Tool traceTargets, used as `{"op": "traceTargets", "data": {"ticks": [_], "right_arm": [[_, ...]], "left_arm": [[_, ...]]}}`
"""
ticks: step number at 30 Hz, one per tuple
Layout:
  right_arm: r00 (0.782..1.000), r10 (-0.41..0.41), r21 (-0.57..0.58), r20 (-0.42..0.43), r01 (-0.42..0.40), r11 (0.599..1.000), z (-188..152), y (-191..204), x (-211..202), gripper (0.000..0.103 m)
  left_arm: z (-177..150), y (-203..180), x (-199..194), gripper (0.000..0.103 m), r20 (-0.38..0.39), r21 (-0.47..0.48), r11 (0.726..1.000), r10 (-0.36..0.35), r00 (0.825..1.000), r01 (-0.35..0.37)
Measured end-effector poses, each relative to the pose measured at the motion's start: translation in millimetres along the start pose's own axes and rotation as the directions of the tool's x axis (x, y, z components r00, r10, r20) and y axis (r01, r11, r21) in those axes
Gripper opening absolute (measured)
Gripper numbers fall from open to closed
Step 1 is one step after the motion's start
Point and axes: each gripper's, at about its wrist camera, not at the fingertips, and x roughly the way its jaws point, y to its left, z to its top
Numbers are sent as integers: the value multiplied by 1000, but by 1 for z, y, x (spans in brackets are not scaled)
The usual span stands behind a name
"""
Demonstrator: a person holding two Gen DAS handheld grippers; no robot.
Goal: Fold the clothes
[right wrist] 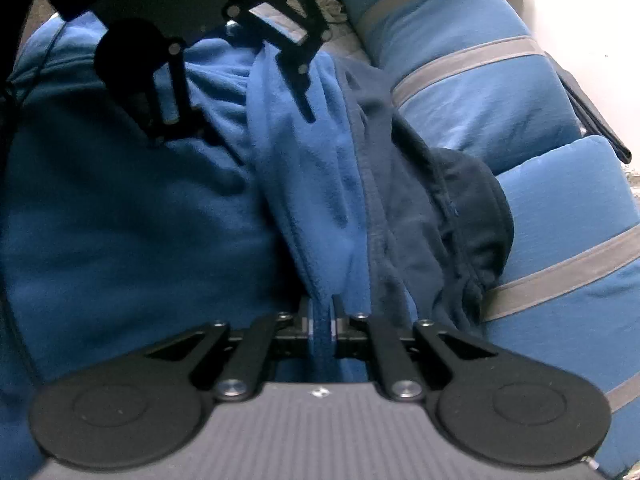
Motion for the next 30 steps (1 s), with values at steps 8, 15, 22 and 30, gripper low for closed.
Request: {"op": "traceTargets", "data": {"ticks": [8, 15, 22, 30], "right_arm": [[999, 34, -29, -36, -35, 999, 1, 12, 6, 22], [997, -13, 33, 79, 11, 999, 21, 21, 1, 68], [976, -173, -106, 135, 187, 977, 53, 47, 27, 65], [971, -194, -307, 137, 228, 924, 66, 80, 55, 20]], "left_arm": [[-5, -4, -6, 10, -22, 38, 999, 18, 1000, -17], [-7, -1, -10, 10, 6, -15, 1000, 12, 1000, -12], [-9, 7, -15, 10, 42, -121, 993, -1, 999, 6], [-19, 10, -15, 36, 13, -176, 984, -13, 1000, 15]]}}
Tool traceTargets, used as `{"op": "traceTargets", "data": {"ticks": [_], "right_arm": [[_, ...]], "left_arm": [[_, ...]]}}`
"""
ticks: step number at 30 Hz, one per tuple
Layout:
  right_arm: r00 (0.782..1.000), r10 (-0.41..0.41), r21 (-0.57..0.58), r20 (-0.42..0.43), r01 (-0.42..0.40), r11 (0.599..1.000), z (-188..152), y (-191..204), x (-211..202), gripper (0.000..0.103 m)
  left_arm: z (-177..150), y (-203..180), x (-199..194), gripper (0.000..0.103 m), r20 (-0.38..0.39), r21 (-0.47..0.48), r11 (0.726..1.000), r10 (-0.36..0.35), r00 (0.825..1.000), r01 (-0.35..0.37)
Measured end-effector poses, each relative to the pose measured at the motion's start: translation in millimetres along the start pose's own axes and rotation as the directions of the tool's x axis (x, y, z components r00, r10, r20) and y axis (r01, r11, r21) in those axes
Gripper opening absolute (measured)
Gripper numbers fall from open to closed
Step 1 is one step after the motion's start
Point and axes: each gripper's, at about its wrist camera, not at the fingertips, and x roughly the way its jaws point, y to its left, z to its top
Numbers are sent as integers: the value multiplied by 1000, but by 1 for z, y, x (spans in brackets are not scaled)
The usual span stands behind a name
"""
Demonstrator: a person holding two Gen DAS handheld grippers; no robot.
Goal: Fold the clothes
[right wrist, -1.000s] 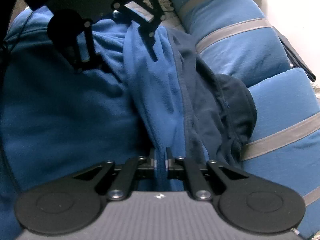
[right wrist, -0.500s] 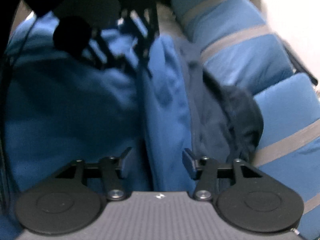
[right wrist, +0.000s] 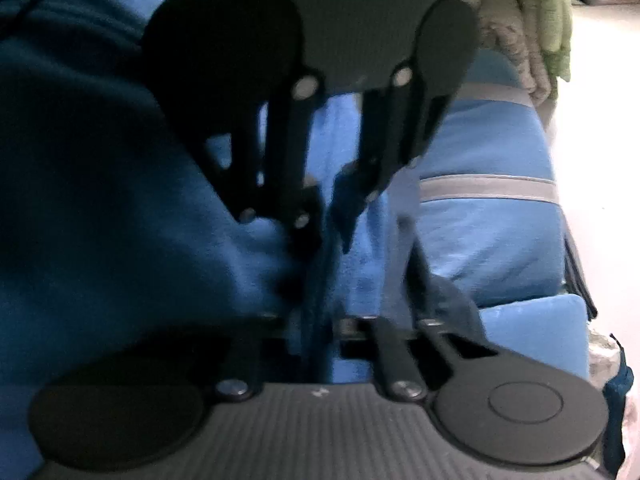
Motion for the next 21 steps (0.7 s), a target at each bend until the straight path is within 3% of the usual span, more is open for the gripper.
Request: {"op": "traceTargets", "data": {"ticks": [2, 7, 11, 15, 18, 21], "right_arm": [[1000, 22, 22, -9, -22, 1000, 0, -4, 2, 10], [1000, 10, 71, -9, -9, 997, -4, -18, 2, 8], [1000, -2, 100, -9, 3, 995, -7, -28, 0, 8], [1000, -1, 117, -3, 1, 993, -6, -33, -3, 8], [1000, 14, 113, 4, -14, 993, -5, -31, -7, 8], [999, 48, 115, 10, -49, 992, -3, -28, -8, 8]], "left_arm": [[-7, -2, -4, 48, -15, 42, 998, 43, 999, -43], [-39, 4, -14, 49, -72, 69, 990, 130, 989, -125], [-68, 9, -18, 49, -138, 86, 978, 201, 970, -191], [-86, 13, -20, 49, -189, 46, 976, 216, 958, -211], [-86, 13, -19, 43, -173, 32, 978, 211, 962, -208], [-82, 16, -13, 24, -167, 26, 975, 221, 961, -219]]}}
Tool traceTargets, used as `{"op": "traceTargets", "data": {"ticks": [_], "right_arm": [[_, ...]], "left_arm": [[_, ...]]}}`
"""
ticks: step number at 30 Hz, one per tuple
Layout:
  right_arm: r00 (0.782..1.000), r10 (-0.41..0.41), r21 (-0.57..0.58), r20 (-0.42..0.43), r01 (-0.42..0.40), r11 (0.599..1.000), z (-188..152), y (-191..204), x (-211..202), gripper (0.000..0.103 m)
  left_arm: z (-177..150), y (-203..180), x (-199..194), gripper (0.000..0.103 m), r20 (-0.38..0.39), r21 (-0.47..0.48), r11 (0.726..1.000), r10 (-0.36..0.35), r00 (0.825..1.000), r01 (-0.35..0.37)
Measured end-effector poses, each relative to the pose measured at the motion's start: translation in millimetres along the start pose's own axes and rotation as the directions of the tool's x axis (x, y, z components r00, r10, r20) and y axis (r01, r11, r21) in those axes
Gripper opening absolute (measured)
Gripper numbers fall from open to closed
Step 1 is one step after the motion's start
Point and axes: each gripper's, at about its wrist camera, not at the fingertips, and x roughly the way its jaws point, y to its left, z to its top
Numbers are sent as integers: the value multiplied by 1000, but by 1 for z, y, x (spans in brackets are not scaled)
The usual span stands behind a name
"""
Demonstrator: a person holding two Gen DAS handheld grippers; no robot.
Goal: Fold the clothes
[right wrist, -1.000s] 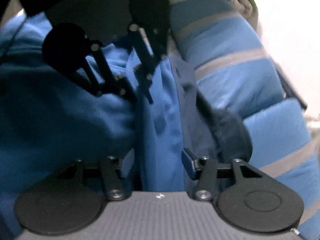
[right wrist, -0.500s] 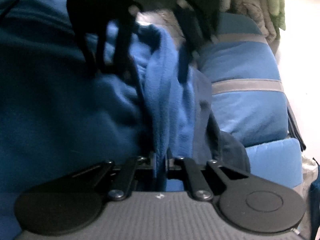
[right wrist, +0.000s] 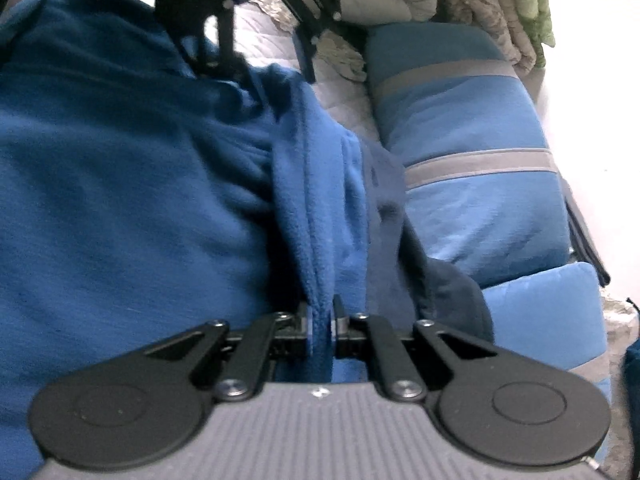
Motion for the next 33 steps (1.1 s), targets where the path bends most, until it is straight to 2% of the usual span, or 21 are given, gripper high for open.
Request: {"op": "traceTargets", "data": {"ticks": [1, 2, 8, 11, 12, 16, 18, 24, 33], "right_arm": [[1000, 15, -5, 0, -15, 1000, 0, 2, 0, 8], [1000, 27, -12, -1, -27, 1000, 0, 4, 0, 8], [996, 94, -1, -2, -94, 996, 3, 12, 1, 7], [992, 118, 0, -33, -118, 993, 5, 13, 9, 9], [992, 116, -3, -46, -116, 993, 6, 13, 12, 29], [997, 63, 2, -36, -63, 998, 12, 14, 13, 50], [999, 37, 12, -9, -37, 999, 15, 14, 10, 67], [996, -39, -7, 82, 40, 999, 30, 27, 4, 68], [981, -187, -8, 57, 188, 982, 55, 35, 32, 65]], "left_arm": [[2, 1, 2, 16, 0, -2, 1000, 5, 1000, -5], [3, 3, 3, 12, -6, -8, 1000, 9, 1000, -9], [-6, 14, 7, 10, -16, -42, 999, -22, 1000, 21], [-11, 10, 5, 10, -19, -28, 999, -23, 1000, 22], [-11, 10, 5, 10, -19, -23, 1000, -20, 1000, 20], [-9, 11, 7, 10, -16, -17, 1000, -18, 1000, 18], [-9, 12, 7, 10, -14, -21, 1000, -16, 1000, 15], [-8, 19, 6, 10, -7, -76, 997, -13, 1000, 12], [-8, 36, -2, 10, 35, -202, 979, -11, 999, 17]]}}
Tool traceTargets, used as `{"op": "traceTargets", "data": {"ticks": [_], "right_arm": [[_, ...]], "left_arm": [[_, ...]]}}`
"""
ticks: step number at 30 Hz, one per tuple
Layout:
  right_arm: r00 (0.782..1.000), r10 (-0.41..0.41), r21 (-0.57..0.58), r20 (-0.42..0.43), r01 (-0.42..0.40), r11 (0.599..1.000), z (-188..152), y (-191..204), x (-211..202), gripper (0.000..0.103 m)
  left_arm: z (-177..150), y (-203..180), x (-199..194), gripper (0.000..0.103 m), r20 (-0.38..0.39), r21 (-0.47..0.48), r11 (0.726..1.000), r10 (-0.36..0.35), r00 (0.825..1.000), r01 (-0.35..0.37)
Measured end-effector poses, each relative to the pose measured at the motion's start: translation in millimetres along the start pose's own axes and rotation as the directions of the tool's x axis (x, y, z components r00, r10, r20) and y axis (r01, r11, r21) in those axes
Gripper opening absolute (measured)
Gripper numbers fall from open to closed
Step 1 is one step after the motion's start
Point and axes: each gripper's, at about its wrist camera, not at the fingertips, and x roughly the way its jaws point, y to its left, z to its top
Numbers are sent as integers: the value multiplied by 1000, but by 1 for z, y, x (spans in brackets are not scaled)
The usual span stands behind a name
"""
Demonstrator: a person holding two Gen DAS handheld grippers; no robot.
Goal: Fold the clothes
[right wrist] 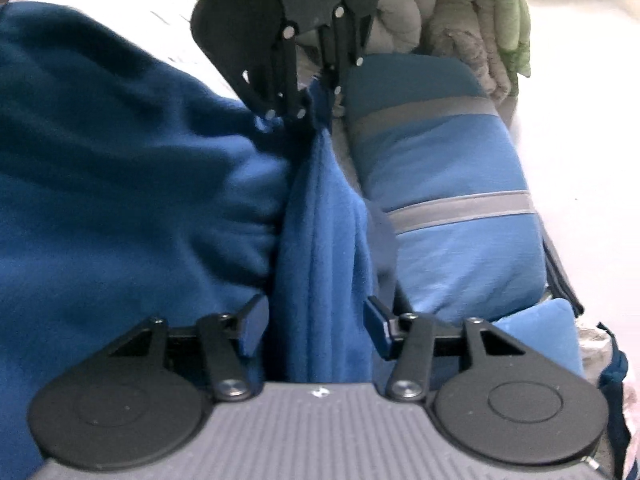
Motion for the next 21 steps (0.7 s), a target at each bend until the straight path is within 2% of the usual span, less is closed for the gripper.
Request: {"op": "traceTargets", "data": {"ticks": [1, 3, 4, 6, 9, 16, 18, 19, 20, 21], "right_arm": [[1000, -14, -26, -1, 14, 1000, 1, 3, 2, 62], [999, -18, -100, -34, 14, 995, -2, 11, 7, 36], [998, -16, -132, -56, 8, 991, -4, 15, 10, 31], [995, 3, -179, -101, -21, 984, -10, 20, 10, 8], [990, 25, -231, -137, -56, 971, -17, 24, 5, 7], [980, 94, -220, -177, -132, 966, -23, 23, -2, 7], [978, 104, -203, -179, -140, 969, -23, 21, -3, 7], [978, 108, -197, -179, -143, 970, -23, 20, -3, 7], [977, 112, -190, -179, -147, 971, -22, 19, -4, 7], [977, 117, -181, -178, -150, 972, -22, 18, -4, 7]], "left_arm": [[0, 1, 0, 10, 2, -7, 1000, -1, 1000, 1], [-3, 0, 0, 10, 1, -15, 1000, -9, 1000, 9], [-4, -1, 1, 10, -3, -13, 1000, -13, 1000, 13], [-5, -3, 2, 10, -8, -1, 1000, -20, 1000, 20], [-6, -9, 3, 10, -19, 38, 999, -21, 1000, 22], [-7, -22, 9, 14, -76, 136, 990, -31, 997, 41], [-7, -28, 7, 25, -62, 177, 984, 6, 998, 5], [-7, -31, 5, 43, -54, 199, 980, 31, 998, -19], [-7, -35, 3, 56, -34, 231, 973, 39, 999, -30], [-6, -40, 1, 57, -13, 262, 964, 43, 999, -38]]}}
